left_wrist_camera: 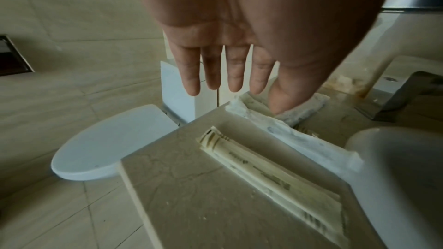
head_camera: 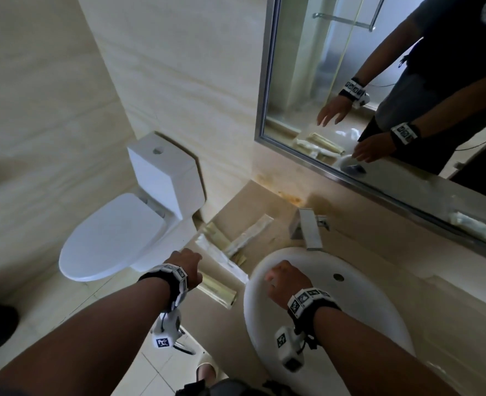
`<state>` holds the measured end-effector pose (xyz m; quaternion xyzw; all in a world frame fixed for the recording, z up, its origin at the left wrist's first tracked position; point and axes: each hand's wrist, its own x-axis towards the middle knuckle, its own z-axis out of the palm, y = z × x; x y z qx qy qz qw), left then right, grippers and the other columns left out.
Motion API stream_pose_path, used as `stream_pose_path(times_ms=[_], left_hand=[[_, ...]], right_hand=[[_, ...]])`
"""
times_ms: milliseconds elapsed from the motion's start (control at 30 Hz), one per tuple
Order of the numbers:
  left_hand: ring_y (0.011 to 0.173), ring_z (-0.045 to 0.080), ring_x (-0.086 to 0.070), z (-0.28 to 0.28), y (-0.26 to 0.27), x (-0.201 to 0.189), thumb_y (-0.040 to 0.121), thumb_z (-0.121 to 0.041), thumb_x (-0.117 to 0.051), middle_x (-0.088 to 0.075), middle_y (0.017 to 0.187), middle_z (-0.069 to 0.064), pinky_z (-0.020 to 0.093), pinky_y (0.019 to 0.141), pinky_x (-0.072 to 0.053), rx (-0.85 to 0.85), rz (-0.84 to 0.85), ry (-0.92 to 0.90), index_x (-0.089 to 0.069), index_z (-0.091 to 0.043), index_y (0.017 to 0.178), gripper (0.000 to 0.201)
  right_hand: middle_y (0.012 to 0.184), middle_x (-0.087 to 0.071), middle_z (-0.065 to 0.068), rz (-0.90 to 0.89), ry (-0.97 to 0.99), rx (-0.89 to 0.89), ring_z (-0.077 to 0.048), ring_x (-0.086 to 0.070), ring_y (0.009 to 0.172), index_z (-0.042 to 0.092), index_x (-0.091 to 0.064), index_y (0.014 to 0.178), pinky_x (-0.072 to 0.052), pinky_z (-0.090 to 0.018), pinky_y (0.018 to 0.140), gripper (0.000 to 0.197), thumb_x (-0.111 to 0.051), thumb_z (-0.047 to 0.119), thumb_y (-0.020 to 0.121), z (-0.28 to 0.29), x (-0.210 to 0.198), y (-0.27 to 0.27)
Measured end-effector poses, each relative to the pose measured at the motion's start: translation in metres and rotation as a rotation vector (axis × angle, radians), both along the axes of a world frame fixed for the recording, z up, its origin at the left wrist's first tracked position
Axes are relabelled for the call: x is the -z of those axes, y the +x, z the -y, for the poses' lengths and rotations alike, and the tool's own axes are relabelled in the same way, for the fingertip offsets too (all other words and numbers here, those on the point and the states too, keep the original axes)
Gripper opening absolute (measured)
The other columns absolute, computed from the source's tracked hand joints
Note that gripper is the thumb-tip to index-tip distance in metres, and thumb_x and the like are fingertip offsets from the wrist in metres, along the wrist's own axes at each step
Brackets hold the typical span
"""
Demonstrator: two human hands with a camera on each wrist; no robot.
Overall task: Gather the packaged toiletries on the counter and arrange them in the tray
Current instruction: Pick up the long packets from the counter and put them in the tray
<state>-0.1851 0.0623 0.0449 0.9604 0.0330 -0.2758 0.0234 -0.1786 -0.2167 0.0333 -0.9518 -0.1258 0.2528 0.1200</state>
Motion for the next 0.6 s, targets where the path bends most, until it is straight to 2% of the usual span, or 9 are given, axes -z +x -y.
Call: stream_pose_path(times_ms=[33,133,267,433,500,600], left_hand=[[0.134,0.029,-0.038,-0.002,0.000,0.001,0.088,-0.039,-0.053,-0.036,0.150,0.002,0.037,0.104,-0.042,0.000,0.001,0.000,-0.037,-0.028,0.146,0.061],[0.134,0.029,-0.039,-0.010,0.007,0.011,0.088,-0.034,-0.054,-0.037,0.149,0.003,0.037,0.104,-0.043,0.050,-0.033,0.026,-0.039,-0.027,0.145,0.059],[0.133,0.028,-0.040,-0.017,0.026,0.023,0.087,-0.028,-0.057,-0.039,0.148,0.003,0.038,0.101,-0.046,0.160,-0.075,0.046,-0.042,-0.028,0.144,0.059],[0.128,0.030,-0.042,-0.018,0.045,0.041,0.085,-0.029,-0.064,-0.045,0.140,0.007,0.042,0.100,-0.047,0.308,-0.144,0.065,-0.047,-0.025,0.140,0.058],[0.123,0.031,-0.045,-0.018,0.050,0.049,0.081,-0.033,-0.069,-0.048,0.134,0.009,0.046,0.096,-0.049,0.388,-0.164,0.069,-0.050,-0.022,0.135,0.058],[0.118,0.032,-0.046,-0.018,0.052,0.059,0.077,-0.033,-0.074,-0.047,0.129,0.009,0.045,0.088,-0.052,0.485,-0.185,0.064,-0.049,-0.020,0.132,0.061]], right_hand=[[0.128,-0.049,-0.005,0.000,0.000,-0.010,-0.024,-0.047,0.120,0.020,-0.060,0.116,-0.038,-0.031,0.099,0.030,-0.043,0.025,0.093,-0.004,0.000,-0.001],[0.121,-0.049,-0.002,-0.054,0.021,0.017,-0.024,-0.050,0.118,0.035,-0.059,0.103,-0.043,-0.032,0.097,0.028,-0.040,0.032,0.083,-0.023,0.007,0.005],[0.128,-0.044,-0.002,-0.100,0.024,0.042,-0.022,-0.049,0.118,0.029,-0.061,0.114,-0.040,-0.031,0.099,0.032,-0.052,0.033,0.084,-0.045,0.017,0.021],[0.131,-0.044,0.000,-0.161,0.025,0.048,-0.021,-0.050,0.120,0.034,-0.058,0.122,-0.043,-0.034,0.099,0.041,-0.054,0.042,0.081,-0.074,0.036,0.033],[0.132,-0.043,0.001,-0.173,0.009,0.045,-0.021,-0.049,0.121,0.036,-0.053,0.126,-0.044,-0.036,0.099,0.046,-0.054,0.044,0.081,-0.084,0.044,0.037],[0.131,-0.044,-0.001,-0.159,-0.001,0.054,-0.024,-0.049,0.120,0.037,-0.049,0.130,-0.044,-0.037,0.097,0.049,-0.054,0.042,0.082,-0.098,0.056,0.044]])
